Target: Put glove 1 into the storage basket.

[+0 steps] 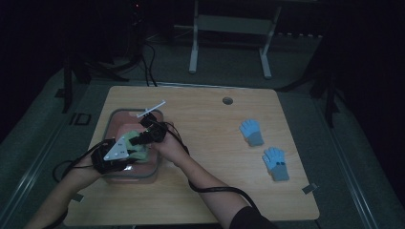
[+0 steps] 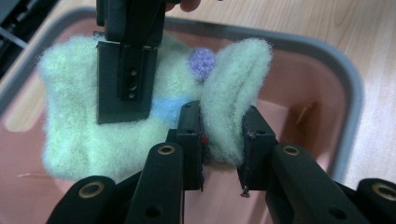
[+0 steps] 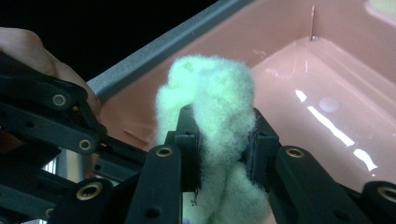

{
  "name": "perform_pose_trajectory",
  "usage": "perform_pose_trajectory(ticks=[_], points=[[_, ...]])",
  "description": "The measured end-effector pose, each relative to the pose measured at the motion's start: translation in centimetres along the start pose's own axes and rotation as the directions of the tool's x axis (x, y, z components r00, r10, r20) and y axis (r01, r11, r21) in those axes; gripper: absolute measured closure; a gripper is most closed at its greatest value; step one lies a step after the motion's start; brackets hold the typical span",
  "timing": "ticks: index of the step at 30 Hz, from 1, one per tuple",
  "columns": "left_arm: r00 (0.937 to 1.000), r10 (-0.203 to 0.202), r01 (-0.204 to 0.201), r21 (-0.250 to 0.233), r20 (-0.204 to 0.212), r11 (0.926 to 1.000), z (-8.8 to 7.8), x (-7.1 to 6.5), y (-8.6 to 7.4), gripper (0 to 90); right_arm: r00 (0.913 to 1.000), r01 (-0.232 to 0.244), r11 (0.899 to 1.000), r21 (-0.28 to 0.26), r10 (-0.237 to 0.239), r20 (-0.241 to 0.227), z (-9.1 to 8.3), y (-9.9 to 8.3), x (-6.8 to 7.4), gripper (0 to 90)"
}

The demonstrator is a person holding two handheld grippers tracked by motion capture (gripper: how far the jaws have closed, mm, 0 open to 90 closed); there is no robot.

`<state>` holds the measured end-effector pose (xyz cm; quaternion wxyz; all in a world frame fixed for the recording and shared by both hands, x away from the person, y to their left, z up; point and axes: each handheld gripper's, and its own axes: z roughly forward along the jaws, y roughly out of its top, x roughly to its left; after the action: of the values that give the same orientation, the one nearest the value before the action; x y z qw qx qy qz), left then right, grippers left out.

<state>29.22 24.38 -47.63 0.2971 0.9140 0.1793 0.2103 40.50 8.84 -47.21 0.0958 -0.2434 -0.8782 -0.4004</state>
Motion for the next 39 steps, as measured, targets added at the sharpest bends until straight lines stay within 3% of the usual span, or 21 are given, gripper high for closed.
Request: perform_pose_trajectory(ticks=[3,7,14,22,28,32,36,39], points=[[0.9997,-0.016,0.016,0.023,0.018,0.9996,1.0,0.6,0.0,73.8,0.9997,-0.007,1.000,0.027,0.006,0.023,0.7,-0.1,-1.0,71.6],[0.9993,-0.008,0.006,0.058,0.036,0.9983,1.8,1.0,0.1,73.4,0.9989,0.003,0.998,0.055,-0.005,0.047,1.4,0.0,-1.3,71.1],[0.9979,-0.025,0.020,0.089,0.060,0.9958,2.5,1.7,0.1,72.9,0.9956,-0.026,0.996,0.084,0.018,0.092,2.2,0.2,-1.5,67.8],[0.9957,-0.031,0.018,0.145,0.087,0.9892,3.7,2.1,0.2,69.1,0.9860,-0.059,0.995,0.084,0.045,0.161,2.1,0.1,-2.0,50.0],[0.9957,-0.048,0.034,0.168,0.080,0.9852,3.9,2.0,0.4,56.6,0.9859,-0.055,0.996,0.066,0.044,0.161,1.1,0.3,-2.0,45.8],[0.9952,-0.091,0.083,0.173,0.036,0.9814,3.3,1.9,0.5,42.5,0.9882,-0.042,0.998,0.041,0.036,0.149,0.1,0.4,-1.7,44.8],[0.9877,-0.156,0.151,0.152,0.017,0.9768,2.3,1.7,0.6,24.2,0.9899,-0.020,1.000,0.010,0.018,0.140,-1.2,0.2,-1.5,40.5],[0.9799,-0.197,0.192,0.128,0.029,0.9730,1.7,1.7,0.6,12.7,0.9907,-0.024,1.000,0.001,0.023,0.134,-2.3,-0.2,-1.4,36.7]])
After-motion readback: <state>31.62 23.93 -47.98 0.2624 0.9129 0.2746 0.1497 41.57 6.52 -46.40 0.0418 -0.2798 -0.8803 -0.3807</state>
